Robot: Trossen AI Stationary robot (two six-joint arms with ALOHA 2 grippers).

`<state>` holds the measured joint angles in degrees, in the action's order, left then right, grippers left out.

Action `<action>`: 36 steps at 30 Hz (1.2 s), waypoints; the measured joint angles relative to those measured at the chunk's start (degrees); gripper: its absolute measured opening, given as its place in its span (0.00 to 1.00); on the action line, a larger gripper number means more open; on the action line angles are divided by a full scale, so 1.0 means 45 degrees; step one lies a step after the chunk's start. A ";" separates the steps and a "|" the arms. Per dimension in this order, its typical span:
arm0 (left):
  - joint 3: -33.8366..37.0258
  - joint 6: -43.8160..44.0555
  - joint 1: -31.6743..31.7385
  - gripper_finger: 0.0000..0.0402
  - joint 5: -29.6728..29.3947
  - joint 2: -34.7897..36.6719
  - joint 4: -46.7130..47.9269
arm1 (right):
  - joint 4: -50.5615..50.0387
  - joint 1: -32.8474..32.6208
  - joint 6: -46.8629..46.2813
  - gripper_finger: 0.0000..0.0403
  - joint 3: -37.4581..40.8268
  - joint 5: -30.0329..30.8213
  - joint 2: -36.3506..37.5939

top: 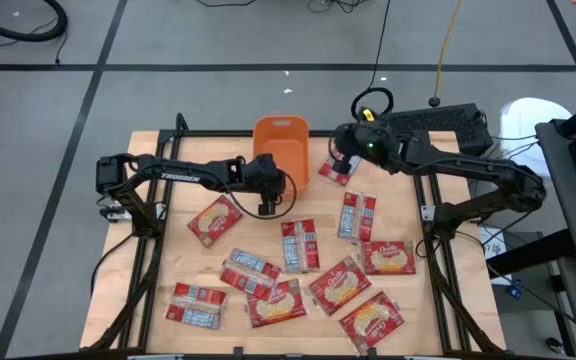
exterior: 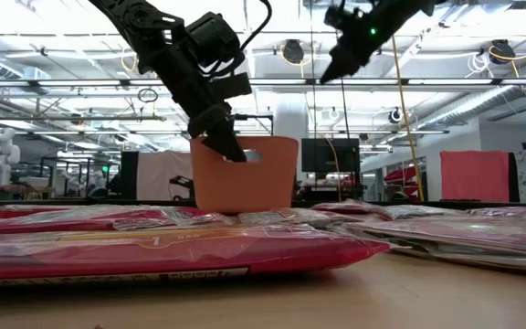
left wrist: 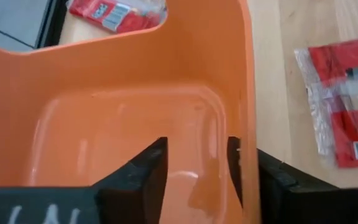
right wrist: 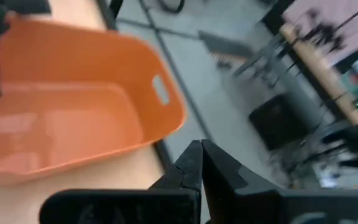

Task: Sort popcorn bags into baskets
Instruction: Put the red popcorn bag into the orange bin

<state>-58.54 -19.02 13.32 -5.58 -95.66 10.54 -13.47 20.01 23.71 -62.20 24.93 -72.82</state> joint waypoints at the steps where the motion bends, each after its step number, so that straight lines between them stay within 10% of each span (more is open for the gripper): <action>1: 0.0000 -0.0024 0.0000 0.46 0.0019 0.0000 -0.0069 | -0.0130 0.0016 -0.0260 0.00 0.0094 -0.0160 -0.0045; 11: 0.0000 -0.0421 0.0000 0.63 -0.0232 -0.0005 -0.0400 | 0.2694 0.0048 -0.0984 0.02 0.2921 -0.0613 0.0044; 36: 0.0005 -0.0311 -0.0185 0.91 -0.1314 0.0243 -0.0085 | 0.2910 0.0339 -0.3587 0.52 0.5408 -0.3519 -0.2869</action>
<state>-58.52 -20.42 12.49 -11.49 -94.56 10.16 -0.37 21.54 7.57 -37.87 9.10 -85.72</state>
